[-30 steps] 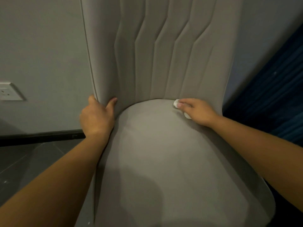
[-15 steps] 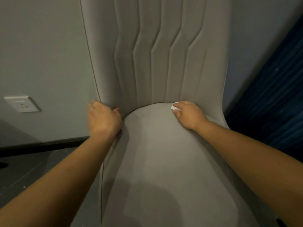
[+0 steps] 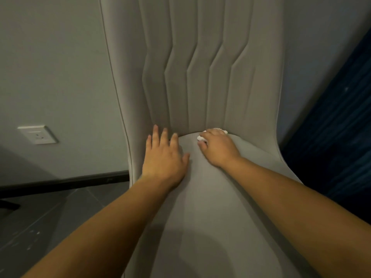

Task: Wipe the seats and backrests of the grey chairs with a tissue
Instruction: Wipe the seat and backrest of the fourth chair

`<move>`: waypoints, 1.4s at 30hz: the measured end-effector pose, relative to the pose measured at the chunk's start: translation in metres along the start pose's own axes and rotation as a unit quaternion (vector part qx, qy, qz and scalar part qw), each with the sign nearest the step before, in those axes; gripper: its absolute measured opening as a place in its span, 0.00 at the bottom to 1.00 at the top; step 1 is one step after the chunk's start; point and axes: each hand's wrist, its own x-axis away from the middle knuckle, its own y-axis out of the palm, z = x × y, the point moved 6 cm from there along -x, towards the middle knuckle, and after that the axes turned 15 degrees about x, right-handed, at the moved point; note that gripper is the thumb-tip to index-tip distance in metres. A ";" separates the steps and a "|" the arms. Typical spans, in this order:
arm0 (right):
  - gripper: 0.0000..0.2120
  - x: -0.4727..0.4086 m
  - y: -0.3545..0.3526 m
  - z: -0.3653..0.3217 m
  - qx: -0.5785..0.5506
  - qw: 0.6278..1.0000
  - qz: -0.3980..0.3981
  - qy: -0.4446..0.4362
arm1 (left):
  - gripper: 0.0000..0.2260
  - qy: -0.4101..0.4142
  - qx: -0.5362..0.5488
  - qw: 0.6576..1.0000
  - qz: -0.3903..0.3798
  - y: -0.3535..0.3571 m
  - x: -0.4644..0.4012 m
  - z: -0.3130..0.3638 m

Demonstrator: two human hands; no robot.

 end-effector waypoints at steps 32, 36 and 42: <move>0.21 0.054 -0.277 -0.063 0.046 0.918 -0.394 -0.020 | 0.17 -0.181 -0.029 0.925 -0.334 -0.260 0.090 -0.001; 0.20 0.057 -0.367 -0.109 0.037 0.921 -0.387 -0.032 | 0.18 -0.205 -0.013 0.925 -0.320 -0.356 0.107 0.001; 0.18 0.076 -0.474 -0.167 -0.006 0.928 -0.372 -0.034 | 0.19 -0.235 0.001 0.916 -0.326 -0.457 0.155 -0.002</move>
